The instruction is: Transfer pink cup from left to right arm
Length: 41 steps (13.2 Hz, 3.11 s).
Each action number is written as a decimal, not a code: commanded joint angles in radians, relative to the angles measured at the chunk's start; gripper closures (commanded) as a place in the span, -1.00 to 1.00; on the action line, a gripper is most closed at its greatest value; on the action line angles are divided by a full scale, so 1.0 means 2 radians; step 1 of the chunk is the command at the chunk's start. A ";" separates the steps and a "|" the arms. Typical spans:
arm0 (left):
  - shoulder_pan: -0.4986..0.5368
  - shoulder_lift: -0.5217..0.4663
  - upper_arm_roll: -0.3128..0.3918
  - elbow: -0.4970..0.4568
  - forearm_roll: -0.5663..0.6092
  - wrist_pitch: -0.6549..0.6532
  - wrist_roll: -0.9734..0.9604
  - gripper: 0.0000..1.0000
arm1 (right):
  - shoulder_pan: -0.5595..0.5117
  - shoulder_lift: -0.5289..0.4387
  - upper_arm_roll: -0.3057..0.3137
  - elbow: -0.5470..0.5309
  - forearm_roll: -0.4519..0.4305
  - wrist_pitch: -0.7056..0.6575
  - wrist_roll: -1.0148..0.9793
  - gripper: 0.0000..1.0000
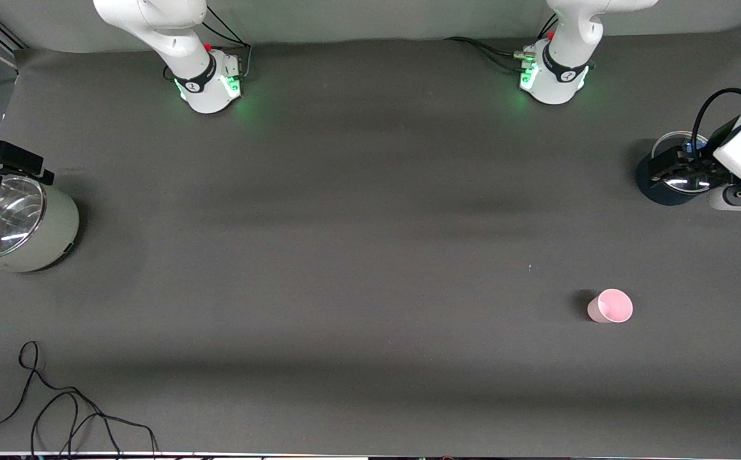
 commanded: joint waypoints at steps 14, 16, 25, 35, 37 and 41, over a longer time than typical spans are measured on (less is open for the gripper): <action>-0.003 0.017 0.001 0.022 0.009 0.002 -0.001 -1.00 | 0.004 0.009 0.001 0.012 -0.002 -0.006 0.010 -1.00; 0.002 0.022 0.002 0.028 0.006 0.002 0.014 -1.00 | 0.004 0.009 0.000 0.012 -0.002 -0.006 0.010 -1.00; 0.161 0.176 0.008 0.132 -0.192 0.013 0.479 -1.00 | 0.003 0.008 -0.001 0.011 -0.002 -0.006 0.010 -1.00; 0.273 0.386 0.005 0.137 -0.418 0.037 0.984 -1.00 | 0.004 0.008 -0.001 0.010 -0.002 -0.007 0.010 -1.00; 0.281 0.416 0.005 0.135 -0.450 0.035 1.052 -1.00 | 0.004 0.008 -0.001 0.010 -0.002 -0.007 0.010 -1.00; 0.303 0.483 0.001 0.136 -0.508 0.036 1.166 -1.00 | 0.004 0.008 -0.001 0.010 -0.002 -0.007 0.010 -1.00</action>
